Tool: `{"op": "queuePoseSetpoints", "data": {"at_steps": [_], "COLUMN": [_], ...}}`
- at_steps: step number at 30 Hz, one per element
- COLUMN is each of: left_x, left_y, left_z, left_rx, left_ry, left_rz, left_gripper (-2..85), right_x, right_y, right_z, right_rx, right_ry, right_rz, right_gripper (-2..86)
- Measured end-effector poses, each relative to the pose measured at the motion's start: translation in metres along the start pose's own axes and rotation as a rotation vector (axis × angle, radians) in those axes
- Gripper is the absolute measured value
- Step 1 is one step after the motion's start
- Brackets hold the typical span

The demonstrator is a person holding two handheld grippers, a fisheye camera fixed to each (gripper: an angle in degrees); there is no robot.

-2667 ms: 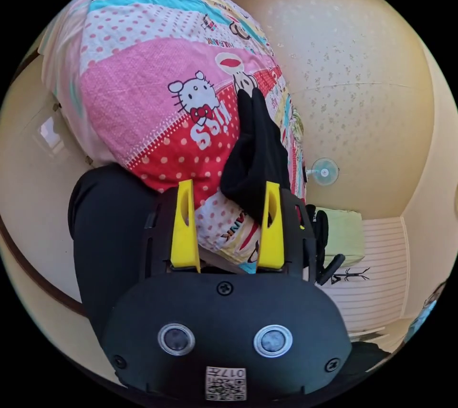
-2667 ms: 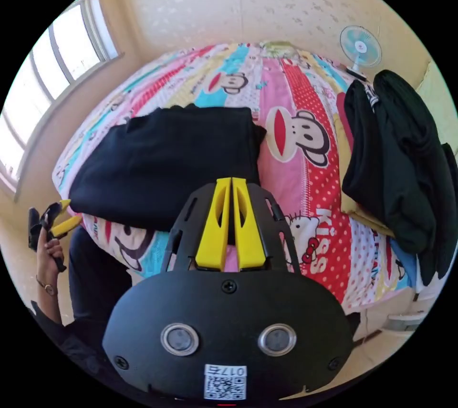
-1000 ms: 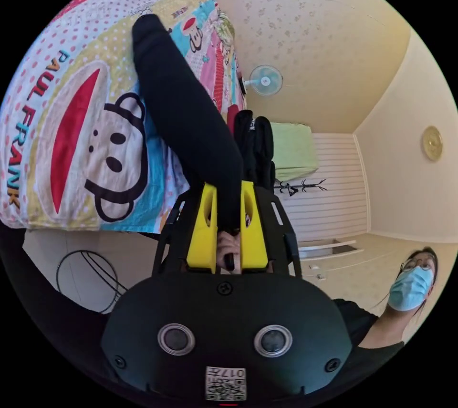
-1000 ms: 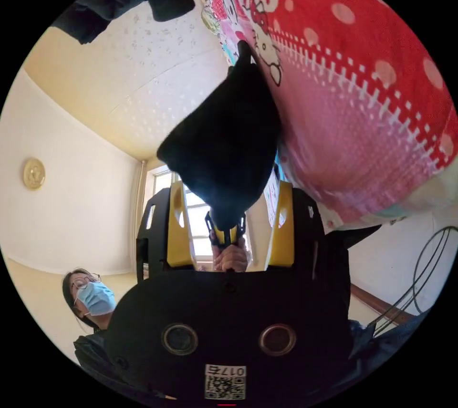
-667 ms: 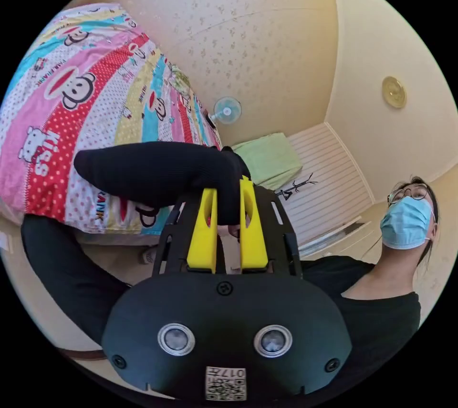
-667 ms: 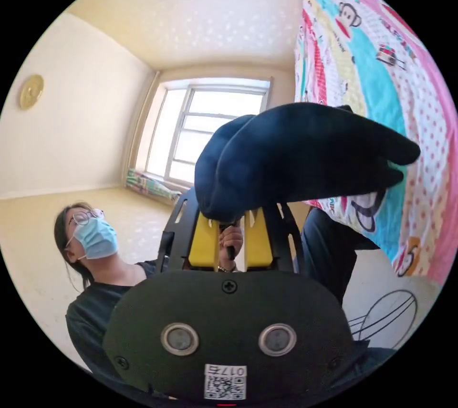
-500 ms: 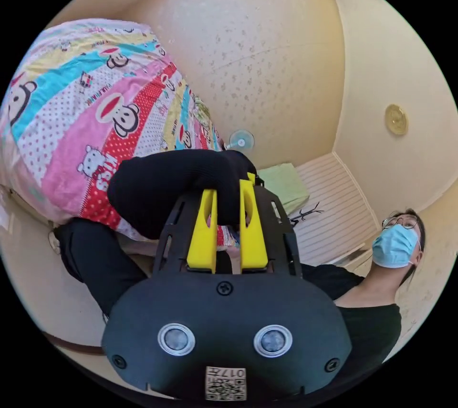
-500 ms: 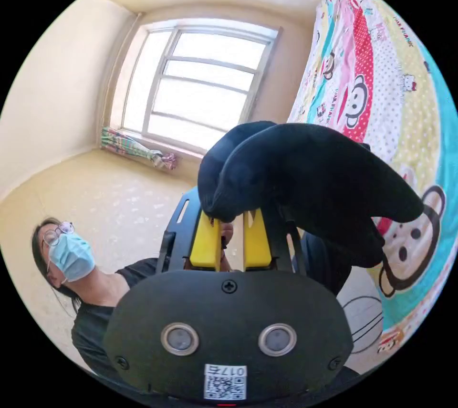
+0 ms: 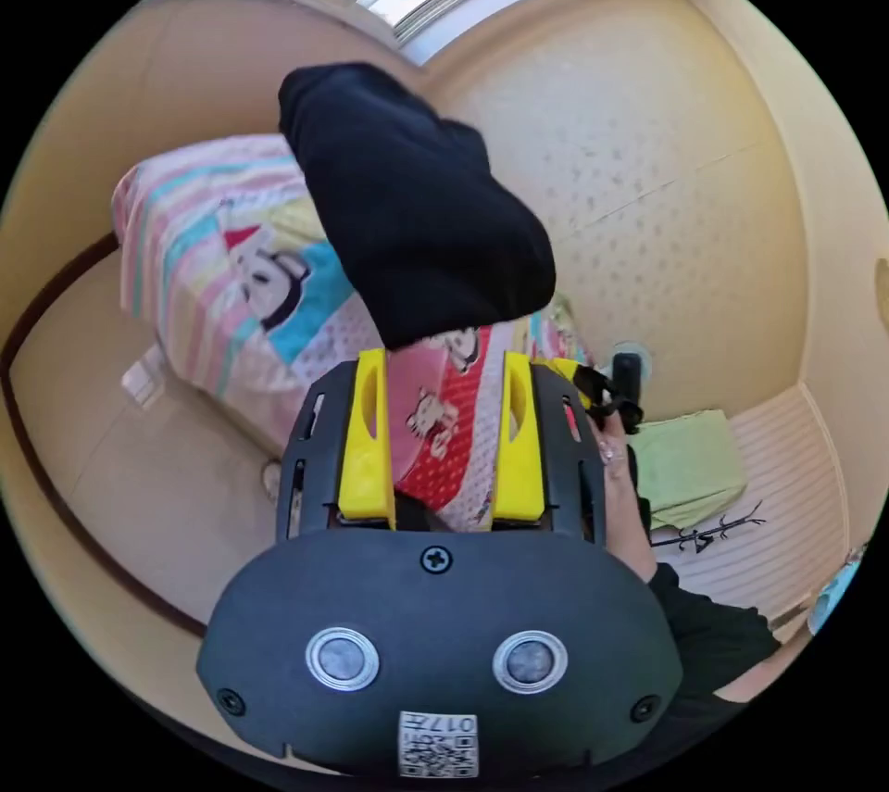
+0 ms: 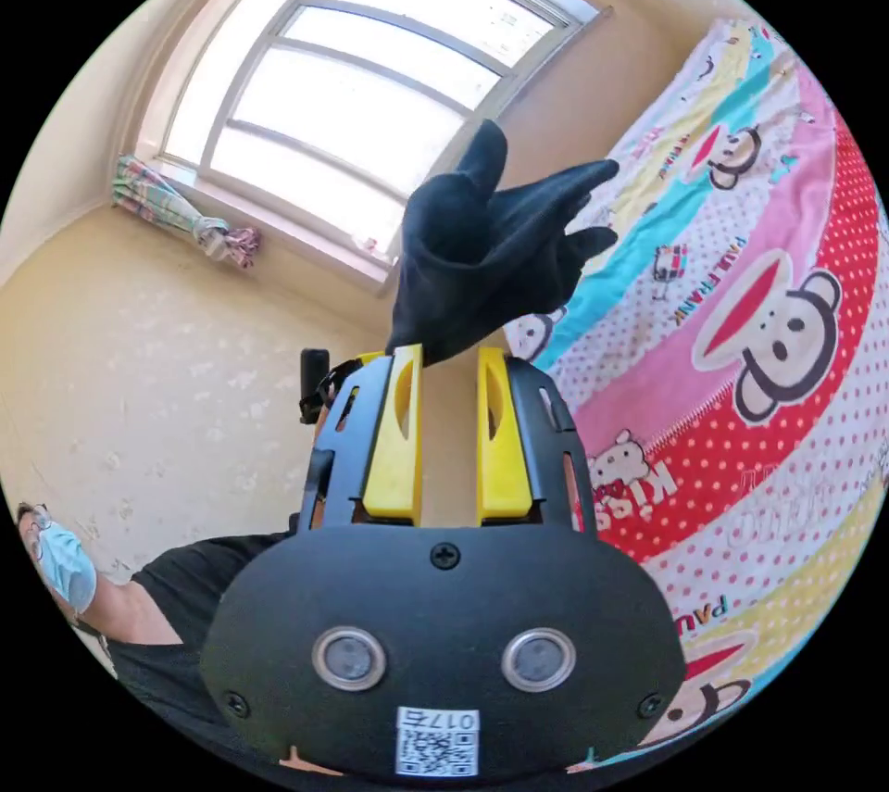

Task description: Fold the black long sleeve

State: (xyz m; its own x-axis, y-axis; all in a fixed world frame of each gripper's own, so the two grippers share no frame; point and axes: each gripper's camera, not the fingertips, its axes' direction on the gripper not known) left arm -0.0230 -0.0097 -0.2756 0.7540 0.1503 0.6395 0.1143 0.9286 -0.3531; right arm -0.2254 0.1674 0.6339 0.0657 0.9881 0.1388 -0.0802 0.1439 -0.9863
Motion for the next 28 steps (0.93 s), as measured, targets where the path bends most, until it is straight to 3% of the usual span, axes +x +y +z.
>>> {"op": "queuePoseSetpoints", "data": {"at_steps": [4,10,12,14,17,19,21,25,28], "left_x": [-0.009,0.049,0.093,0.131,0.203,0.250,0.316,0.393,0.459], "left_y": [0.104,0.146,0.141,0.138,0.144,0.158,0.193,0.246,0.265], "left_z": [0.056,0.084,0.094,0.112,0.169,0.213,0.272,0.358,0.379], "left_rx": [-0.062,-0.191,-0.186,-0.200,-0.273,-0.363,-0.477,-0.685,-0.669], "left_ry": [-0.182,-0.283,-0.219,-0.139,-0.018,0.065,0.193,0.237,0.344], "left_rz": [0.044,0.261,0.402,0.508,0.661,0.736,0.869,0.975,1.063], "left_gripper": [1.3,-0.8,-0.9,-0.8,0.0,1.6,4.3,7.0,8.6], "right_x": [0.075,0.069,0.045,0.012,-0.033,-0.055,-0.070,-0.058,-0.079], "right_y": [0.153,0.345,0.386,0.431,0.471,0.484,0.492,0.512,0.529], "right_z": [-0.004,-0.103,-0.141,-0.187,-0.218,-0.222,-0.219,-0.215,-0.238], "right_rx": [-0.067,0.089,0.211,0.476,0.780,0.874,0.890,0.752,0.854], "right_ry": [0.074,0.290,0.431,0.589,0.721,0.775,0.830,0.796,0.831], "right_rz": [0.172,0.380,0.432,0.517,0.545,0.531,0.481,0.557,0.511], "right_gripper": [7.3,3.5,2.8,2.0,1.3,1.1,1.1,2.2,3.9]}}
